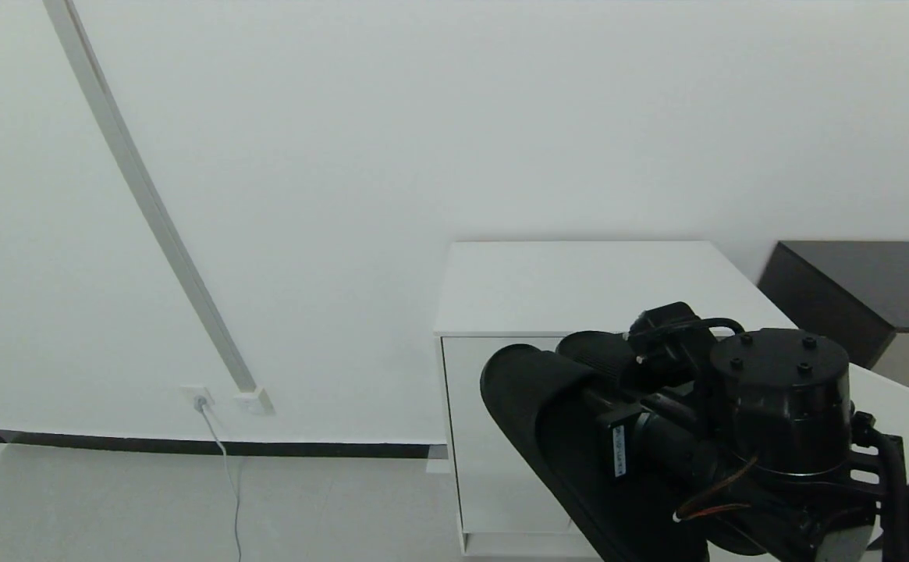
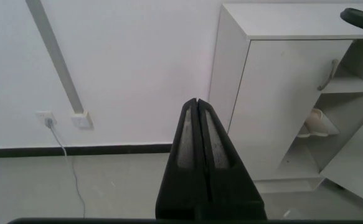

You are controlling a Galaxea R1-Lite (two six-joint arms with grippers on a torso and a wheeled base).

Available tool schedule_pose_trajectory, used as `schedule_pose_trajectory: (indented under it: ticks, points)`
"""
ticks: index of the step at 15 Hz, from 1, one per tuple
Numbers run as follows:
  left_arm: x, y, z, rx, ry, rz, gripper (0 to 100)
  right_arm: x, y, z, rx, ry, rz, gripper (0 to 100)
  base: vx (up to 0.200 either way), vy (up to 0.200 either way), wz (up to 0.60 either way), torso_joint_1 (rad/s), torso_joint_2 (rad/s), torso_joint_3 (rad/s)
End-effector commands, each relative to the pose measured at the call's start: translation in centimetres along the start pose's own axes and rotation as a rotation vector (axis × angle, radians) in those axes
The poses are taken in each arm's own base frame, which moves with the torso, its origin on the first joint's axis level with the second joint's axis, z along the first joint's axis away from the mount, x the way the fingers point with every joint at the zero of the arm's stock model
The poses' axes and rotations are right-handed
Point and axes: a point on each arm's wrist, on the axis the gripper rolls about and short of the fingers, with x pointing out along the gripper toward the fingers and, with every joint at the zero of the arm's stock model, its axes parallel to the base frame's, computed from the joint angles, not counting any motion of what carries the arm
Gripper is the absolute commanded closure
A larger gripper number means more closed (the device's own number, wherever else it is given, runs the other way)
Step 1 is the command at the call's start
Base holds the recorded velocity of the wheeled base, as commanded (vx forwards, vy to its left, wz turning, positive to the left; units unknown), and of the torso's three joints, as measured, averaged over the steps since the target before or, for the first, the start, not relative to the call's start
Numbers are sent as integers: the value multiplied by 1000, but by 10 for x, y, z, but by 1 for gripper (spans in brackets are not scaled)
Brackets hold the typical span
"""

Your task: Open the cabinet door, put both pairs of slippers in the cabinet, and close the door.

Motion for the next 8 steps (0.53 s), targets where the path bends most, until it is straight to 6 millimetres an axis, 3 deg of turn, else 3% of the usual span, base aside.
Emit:
schedule_pose_trajectory:
  ticks: [1, 8]
  points:
    - [0, 0, 0, -1, 2, 0, 100, -1, 0, 0, 0, 0, 1, 100, 0, 0, 0, 0, 0, 0]
    - [0, 0, 0, -4, 2, 0, 100, 0, 0, -4, -6, 11, 2, 100, 0, 0, 0, 0, 0, 0]
